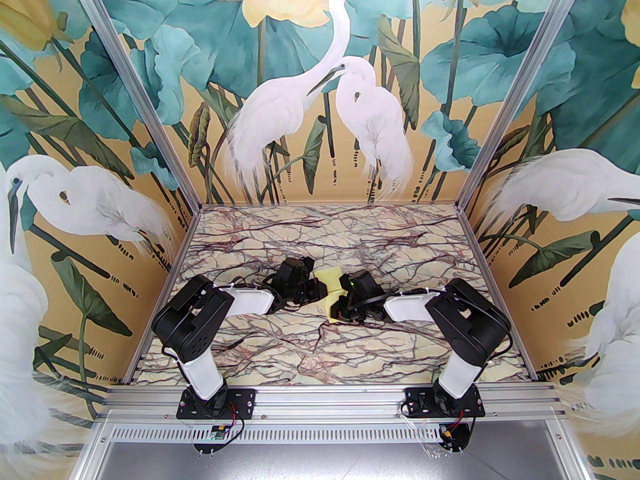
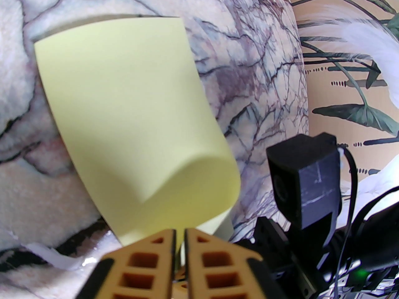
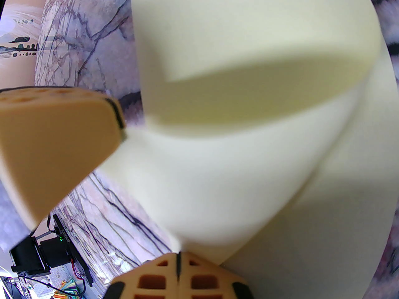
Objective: Fold a paper plane with a square sheet of paper (fold left side to right side)
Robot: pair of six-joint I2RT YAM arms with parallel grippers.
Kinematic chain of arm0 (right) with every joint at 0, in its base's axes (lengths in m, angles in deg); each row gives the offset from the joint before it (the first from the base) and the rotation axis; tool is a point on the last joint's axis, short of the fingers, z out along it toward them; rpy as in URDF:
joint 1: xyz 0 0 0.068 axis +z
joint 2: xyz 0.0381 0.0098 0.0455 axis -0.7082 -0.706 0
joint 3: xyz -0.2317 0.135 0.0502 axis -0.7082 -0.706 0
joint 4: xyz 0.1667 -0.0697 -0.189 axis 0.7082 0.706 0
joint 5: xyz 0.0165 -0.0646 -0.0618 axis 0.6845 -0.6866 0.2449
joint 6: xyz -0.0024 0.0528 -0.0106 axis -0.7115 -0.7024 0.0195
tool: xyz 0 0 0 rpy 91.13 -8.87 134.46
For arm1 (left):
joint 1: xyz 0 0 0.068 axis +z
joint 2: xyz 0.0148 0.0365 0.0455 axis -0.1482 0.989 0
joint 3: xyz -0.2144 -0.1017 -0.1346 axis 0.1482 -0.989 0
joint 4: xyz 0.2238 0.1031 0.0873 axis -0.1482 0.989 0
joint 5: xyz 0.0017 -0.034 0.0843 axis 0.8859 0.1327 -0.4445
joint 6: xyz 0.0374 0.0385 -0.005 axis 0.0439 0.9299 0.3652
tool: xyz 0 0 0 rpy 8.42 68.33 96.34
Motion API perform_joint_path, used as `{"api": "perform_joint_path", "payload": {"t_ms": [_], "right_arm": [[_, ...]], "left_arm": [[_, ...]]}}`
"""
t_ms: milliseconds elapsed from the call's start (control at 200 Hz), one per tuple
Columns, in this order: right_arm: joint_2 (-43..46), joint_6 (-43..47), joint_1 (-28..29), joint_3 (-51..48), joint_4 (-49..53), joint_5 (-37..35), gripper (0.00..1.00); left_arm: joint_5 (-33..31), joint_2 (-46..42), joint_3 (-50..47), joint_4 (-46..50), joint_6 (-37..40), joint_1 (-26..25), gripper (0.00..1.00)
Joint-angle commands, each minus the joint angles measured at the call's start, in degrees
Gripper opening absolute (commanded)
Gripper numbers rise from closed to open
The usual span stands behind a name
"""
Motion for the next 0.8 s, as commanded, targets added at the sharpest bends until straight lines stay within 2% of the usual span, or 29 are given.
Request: {"api": "perform_joint_path", "payload": {"t_ms": [0,45,445,795], "right_arm": [[-1.6,0.5,0.4,-0.1,3.3,-2.3,0.0],[-1.6,0.5,0.4,0.0,3.3,-2.2,0.0],[-1.5,0.5,0.4,0.2,3.4,-1.9,0.0],[-1.6,0.4,0.5,0.1,3.2,-1.7,0.0]], "left_arm": [[-1.1,-0.7,-0.1,2.3,1.7,0.1,0.07],[-1.7,-0.8,0.0,2.9,2.1,0.2,0.0],[-6.5,0.1,2.8,7.1,6.0,0.1,0.0],[-7.1,2.3,4.8,7.9,7.2,0.1,0.0]]}}
